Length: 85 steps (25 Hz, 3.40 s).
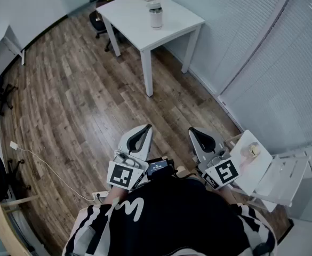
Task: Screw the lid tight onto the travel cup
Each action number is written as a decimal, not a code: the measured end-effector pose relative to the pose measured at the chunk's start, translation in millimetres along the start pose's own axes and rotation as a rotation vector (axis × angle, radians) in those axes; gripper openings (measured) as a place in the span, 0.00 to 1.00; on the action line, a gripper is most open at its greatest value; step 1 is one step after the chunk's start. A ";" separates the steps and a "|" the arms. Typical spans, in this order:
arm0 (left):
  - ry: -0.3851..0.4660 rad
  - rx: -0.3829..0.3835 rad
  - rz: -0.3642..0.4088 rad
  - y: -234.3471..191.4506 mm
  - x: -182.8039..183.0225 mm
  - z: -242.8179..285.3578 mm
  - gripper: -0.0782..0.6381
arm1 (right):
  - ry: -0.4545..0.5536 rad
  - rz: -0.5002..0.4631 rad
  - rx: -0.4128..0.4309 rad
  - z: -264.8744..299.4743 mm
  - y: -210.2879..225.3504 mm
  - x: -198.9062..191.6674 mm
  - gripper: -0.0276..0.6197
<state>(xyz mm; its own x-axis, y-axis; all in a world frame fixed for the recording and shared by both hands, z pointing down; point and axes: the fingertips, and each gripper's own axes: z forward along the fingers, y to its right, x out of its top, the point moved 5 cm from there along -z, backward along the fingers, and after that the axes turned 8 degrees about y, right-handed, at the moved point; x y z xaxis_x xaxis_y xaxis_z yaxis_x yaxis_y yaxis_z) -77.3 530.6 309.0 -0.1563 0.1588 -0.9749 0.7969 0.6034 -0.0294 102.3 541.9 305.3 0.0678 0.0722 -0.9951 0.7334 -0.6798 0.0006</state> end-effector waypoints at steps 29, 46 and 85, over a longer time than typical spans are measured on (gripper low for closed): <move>0.007 -0.038 -0.032 -3.0 1.9 -13.9 0.11 | 0.059 0.018 -0.070 -14.8 -15.1 7.4 0.04; 0.021 -0.004 -0.023 -27.9 1.7 2.7 0.11 | 0.058 0.000 -0.016 20.9 -1.3 6.3 0.04; 0.018 0.077 0.039 -115.9 -34.3 225.4 0.11 | 0.085 0.033 0.062 158.6 221.8 -3.5 0.04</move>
<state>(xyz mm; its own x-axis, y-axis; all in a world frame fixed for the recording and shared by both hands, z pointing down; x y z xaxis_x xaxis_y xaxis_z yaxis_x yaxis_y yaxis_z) -32.8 279.1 296.1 -0.1343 0.1948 -0.9716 0.8450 0.5346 -0.0096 157.5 275.1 293.2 0.1501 0.1090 -0.9826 0.6868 -0.7264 0.0243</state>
